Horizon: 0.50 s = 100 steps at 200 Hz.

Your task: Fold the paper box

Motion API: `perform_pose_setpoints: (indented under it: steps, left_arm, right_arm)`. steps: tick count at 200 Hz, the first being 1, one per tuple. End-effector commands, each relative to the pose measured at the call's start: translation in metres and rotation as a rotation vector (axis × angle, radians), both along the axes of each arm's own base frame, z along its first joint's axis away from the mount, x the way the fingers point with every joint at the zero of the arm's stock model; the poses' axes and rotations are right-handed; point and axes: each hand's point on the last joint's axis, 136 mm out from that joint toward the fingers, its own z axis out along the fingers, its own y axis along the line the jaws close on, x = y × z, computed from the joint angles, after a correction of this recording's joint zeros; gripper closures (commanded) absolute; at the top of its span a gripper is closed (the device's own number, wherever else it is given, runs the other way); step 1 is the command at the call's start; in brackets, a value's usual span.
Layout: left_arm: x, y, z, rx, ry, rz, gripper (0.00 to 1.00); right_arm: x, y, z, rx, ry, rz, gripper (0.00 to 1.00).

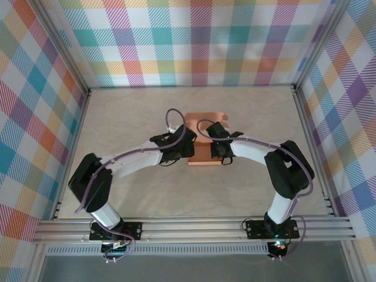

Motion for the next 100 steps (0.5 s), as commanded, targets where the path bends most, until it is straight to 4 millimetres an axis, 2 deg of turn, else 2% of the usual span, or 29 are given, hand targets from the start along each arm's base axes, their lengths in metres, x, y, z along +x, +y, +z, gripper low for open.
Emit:
perform_pose_setpoints:
  steps: [1, 26, 64, 84, 100]
  left_arm:
    - [0.0, 0.012, 0.027, -0.003, -0.132, 0.013, 0.29]
    - [-0.003, 0.033, 0.04, -0.006, -0.196, 0.059, 0.29]
    - [-0.003, 0.051, 0.035, -0.012, -0.187, 0.09, 0.29]
    - [-0.002, 0.052, 0.03, -0.032, -0.175, 0.092, 0.29]
    - [-0.002, 0.049, 0.027, -0.043, -0.166, 0.084, 0.28]
  right_arm:
    - [-0.002, -0.018, -0.007, -0.178, 0.001, 0.011, 1.0]
    - [0.0, -0.024, -0.007, -0.274, -0.017, 0.023, 1.0]
    - [0.001, -0.018, -0.002, -0.231, -0.041, 0.025, 1.0]
    - [0.003, -0.011, 0.005, -0.176, -0.058, 0.03, 0.84]
    - [0.004, -0.007, 0.01, -0.139, -0.072, 0.028, 0.76]
